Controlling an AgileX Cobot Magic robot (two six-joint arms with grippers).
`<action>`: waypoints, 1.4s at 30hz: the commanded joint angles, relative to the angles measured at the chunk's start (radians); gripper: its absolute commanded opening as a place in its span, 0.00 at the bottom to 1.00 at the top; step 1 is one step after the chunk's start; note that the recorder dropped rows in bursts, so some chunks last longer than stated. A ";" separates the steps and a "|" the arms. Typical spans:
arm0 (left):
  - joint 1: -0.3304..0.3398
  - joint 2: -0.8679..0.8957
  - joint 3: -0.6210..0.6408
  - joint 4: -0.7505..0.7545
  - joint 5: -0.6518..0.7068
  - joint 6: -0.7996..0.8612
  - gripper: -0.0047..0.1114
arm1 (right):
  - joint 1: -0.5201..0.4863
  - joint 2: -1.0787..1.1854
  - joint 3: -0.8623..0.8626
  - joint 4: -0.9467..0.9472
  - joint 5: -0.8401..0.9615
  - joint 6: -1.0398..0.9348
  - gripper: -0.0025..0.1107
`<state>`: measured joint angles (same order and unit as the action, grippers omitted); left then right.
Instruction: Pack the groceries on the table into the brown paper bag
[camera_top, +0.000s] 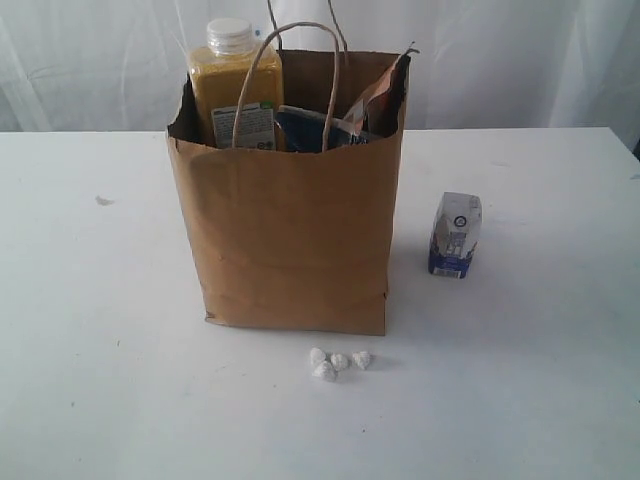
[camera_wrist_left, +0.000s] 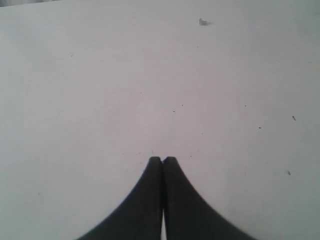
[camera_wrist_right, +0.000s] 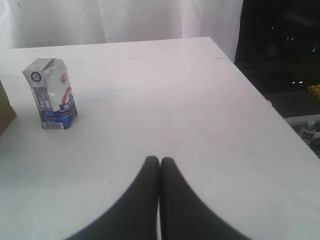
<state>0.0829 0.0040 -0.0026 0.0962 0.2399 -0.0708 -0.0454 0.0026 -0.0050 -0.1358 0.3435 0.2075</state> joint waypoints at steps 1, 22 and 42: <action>0.002 -0.004 0.003 -0.038 -0.007 -0.031 0.04 | 0.003 -0.003 0.005 -0.005 -0.008 -0.008 0.02; -0.007 -0.004 0.003 -0.038 -0.016 -0.035 0.04 | 0.003 -0.003 0.005 0.191 -0.436 0.226 0.02; -0.007 -0.004 0.003 -0.038 -0.016 -0.035 0.04 | 0.003 0.379 -0.310 0.078 -0.134 -0.044 0.02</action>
<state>0.0829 0.0040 -0.0026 0.0684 0.2306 -0.0959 -0.0454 0.2474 -0.2535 -0.0377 0.1197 0.2938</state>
